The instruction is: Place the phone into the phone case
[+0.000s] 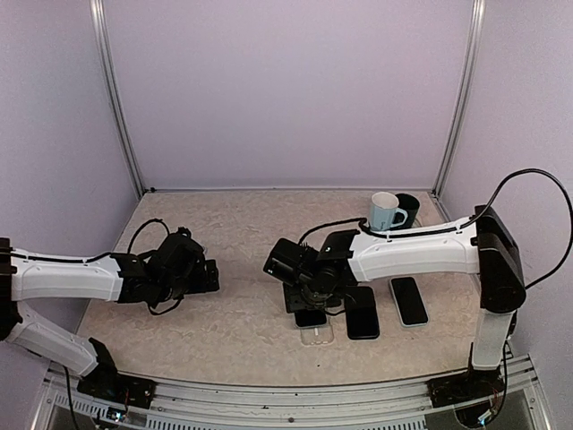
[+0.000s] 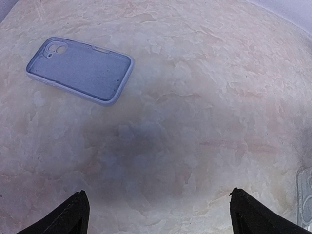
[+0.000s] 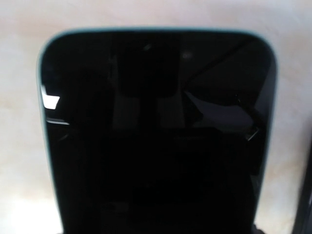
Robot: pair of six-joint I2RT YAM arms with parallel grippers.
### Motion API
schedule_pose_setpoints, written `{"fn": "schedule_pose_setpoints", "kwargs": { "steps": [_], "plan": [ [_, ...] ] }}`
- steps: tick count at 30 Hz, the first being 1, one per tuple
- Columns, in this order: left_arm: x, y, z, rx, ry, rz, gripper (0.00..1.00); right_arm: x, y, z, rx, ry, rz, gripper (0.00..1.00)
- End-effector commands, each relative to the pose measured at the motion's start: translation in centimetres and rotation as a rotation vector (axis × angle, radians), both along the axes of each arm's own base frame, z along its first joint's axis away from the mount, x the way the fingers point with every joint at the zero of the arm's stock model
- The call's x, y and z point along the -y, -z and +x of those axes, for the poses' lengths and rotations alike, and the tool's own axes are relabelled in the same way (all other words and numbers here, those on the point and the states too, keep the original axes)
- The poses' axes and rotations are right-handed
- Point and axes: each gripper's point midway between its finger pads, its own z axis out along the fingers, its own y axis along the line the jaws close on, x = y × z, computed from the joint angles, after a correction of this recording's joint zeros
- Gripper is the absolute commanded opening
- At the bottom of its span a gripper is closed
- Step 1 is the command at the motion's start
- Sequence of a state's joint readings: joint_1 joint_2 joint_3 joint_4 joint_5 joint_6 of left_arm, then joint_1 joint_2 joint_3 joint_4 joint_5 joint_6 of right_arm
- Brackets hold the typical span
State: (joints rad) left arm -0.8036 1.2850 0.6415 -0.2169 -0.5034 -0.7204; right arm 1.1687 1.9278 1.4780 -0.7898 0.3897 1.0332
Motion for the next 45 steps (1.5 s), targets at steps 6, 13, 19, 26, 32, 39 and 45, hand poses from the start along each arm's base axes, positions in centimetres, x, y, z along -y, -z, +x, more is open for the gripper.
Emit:
{"fn": "schedule_pose_setpoints", "kwargs": {
  "steps": [6,13,19,26,32,39,45],
  "plan": [
    [1.7,0.3,1.2,-0.012,0.045,0.005,0.99,1.3,3.2,0.3,-0.041,0.099,-0.007,0.37],
    [1.7,0.4,1.3,-0.014,0.05,0.007,0.99,1.9,4.9,-0.8,-0.089,0.105,-0.046,0.37],
    [1.8,0.6,1.4,-0.018,0.055,0.007,0.99,2.3,4.1,-0.9,-0.096,0.085,-0.093,0.37],
    [1.6,0.6,1.4,-0.018,0.051,0.008,0.99,2.2,4.9,-1.8,-0.132,0.077,-0.081,0.37],
    [1.6,0.6,1.4,-0.021,0.052,0.009,0.99,1.2,4.8,-0.5,-0.115,0.061,-0.072,0.38],
    [1.5,0.5,1.5,-0.017,0.05,0.009,0.99,2.2,5.7,-0.7,-0.129,0.077,-0.072,0.41],
    [1.7,0.6,1.5,-0.022,0.057,0.005,0.99,2.5,6.1,-1.1,-0.16,0.082,-0.108,0.99]
  ]
}}
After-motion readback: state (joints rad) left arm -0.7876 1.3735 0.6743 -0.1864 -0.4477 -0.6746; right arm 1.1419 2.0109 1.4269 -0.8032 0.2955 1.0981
